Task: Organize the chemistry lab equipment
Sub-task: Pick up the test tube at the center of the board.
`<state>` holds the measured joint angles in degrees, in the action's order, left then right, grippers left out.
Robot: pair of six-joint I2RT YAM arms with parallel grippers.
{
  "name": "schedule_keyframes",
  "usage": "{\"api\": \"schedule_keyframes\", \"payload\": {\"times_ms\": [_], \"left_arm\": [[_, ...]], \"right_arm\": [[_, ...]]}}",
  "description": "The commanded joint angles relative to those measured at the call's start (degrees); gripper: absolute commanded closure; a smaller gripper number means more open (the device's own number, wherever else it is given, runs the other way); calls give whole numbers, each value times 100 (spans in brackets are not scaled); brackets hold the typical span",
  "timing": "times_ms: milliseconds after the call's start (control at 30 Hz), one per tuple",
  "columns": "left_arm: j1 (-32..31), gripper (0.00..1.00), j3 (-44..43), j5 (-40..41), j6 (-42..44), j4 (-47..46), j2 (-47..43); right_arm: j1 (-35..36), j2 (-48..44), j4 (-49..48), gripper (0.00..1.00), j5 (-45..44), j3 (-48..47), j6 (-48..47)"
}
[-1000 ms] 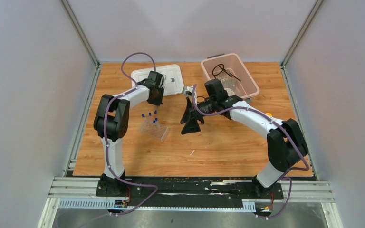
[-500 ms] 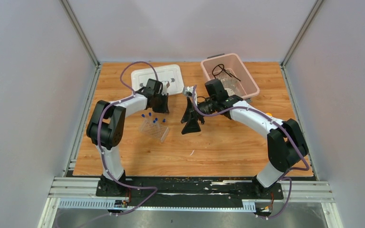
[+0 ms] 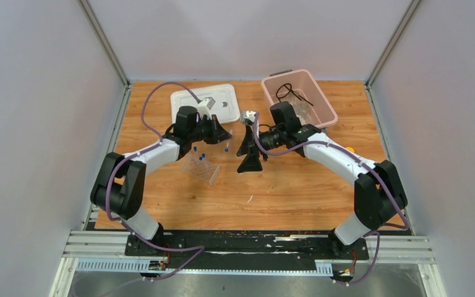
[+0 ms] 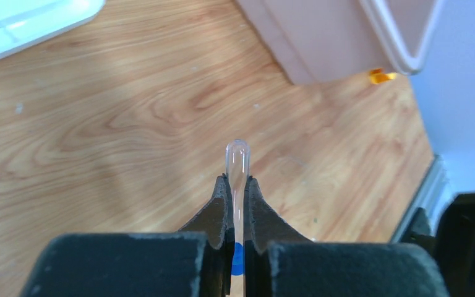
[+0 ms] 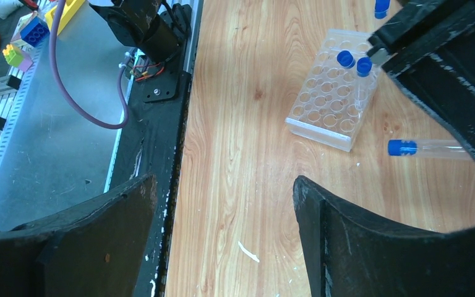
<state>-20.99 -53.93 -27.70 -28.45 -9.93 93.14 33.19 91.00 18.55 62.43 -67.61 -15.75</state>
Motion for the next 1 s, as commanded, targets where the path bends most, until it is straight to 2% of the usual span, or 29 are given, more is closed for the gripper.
{"api": "schedule_keyframes", "payload": {"times_ms": [0,167,333,567,800,967], "left_arm": [[-19,100,436,-799,-674,-1504,-451],[-41,100,928,-1085,-823,-2139,-863],[-84,100,1444,-1168,-824,-2501,-1235],[-217,100,2036,-1143,-1161,-3375,-1669],[-474,100,2328,-1233,-954,-3437,-1975],[-582,100,2478,-1258,-950,-3524,-2081]], "right_arm": [[-81,-398,-626,19,105,184,141],[-335,-523,-1018,19,289,304,606],[-641,-448,-1789,19,643,520,1596],[-658,-116,-2296,19,831,605,2300],[-656,-61,-2409,21,629,583,2678],[-658,-6,-2470,27,493,603,2910]]}}
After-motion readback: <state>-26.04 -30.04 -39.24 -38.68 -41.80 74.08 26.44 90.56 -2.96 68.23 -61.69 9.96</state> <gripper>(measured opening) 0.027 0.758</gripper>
